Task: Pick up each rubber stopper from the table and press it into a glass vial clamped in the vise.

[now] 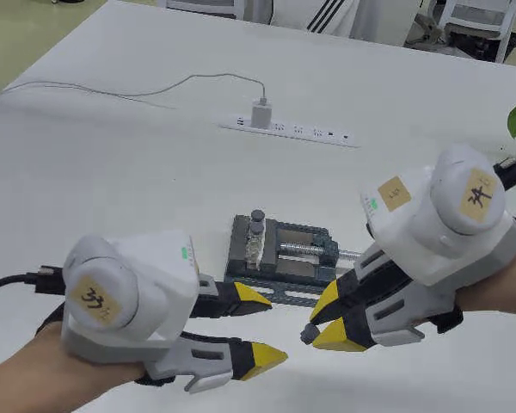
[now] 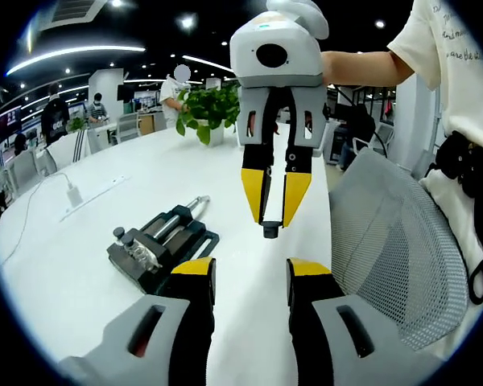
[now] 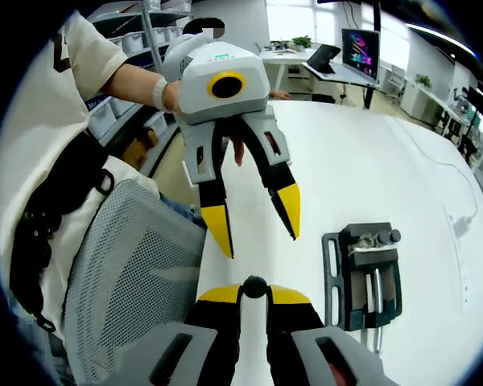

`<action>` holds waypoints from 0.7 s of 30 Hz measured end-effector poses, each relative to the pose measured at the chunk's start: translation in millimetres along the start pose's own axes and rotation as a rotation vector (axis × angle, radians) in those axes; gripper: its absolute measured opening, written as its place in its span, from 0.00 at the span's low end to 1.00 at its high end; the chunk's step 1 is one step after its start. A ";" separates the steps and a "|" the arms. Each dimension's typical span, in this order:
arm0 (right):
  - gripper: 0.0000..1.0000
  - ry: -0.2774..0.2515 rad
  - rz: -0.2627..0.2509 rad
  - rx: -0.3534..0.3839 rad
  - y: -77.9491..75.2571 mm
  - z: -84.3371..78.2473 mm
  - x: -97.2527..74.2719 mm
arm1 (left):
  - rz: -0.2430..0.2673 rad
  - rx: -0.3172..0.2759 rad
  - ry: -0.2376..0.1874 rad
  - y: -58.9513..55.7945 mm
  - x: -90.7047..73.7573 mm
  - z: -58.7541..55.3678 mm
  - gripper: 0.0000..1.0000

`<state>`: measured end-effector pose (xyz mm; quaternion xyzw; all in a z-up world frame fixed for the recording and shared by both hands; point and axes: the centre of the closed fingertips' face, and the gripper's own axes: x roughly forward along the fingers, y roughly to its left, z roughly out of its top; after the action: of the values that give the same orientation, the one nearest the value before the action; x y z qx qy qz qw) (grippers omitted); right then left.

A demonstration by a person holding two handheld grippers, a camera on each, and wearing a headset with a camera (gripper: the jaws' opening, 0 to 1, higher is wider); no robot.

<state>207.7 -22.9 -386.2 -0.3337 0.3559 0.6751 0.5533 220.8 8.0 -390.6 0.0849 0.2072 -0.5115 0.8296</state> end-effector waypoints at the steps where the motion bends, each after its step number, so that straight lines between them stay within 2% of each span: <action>1: 0.07 0.003 0.001 -0.001 -0.7 -0.3 0.6 | 0.010 0.002 -0.003 2.2 -2.4 -1.3 0.36; 5: 0.07 0.009 0.009 -0.003 -1.5 -1.3 2.7 | 0.059 -0.011 -0.002 11.8 -9.4 -5.3 0.43; 10: 0.07 0.019 0.015 -0.008 -4.4 -2.1 5.0 | 0.149 -0.042 0.008 30.3 -19.1 -13.3 0.63; 13: 0.07 0.026 0.018 -0.011 -6.6 -2.4 6.0 | 0.198 -0.066 -0.005 40.9 -26.3 -15.9 0.72; 17: 0.07 0.038 0.020 -0.017 -10.3 -3.5 7.1 | 0.232 -0.080 -0.003 47.9 -31.3 -20.3 0.82; 21: 0.07 0.050 0.019 -0.026 -16.2 -3.4 8.5 | 0.260 -0.082 -0.013 50.9 -34.4 -23.0 0.97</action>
<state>222.5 -19.3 -397.0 -0.3541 0.3641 0.6763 0.5336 246.5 67.6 -400.1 0.0739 0.2099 -0.3913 0.8930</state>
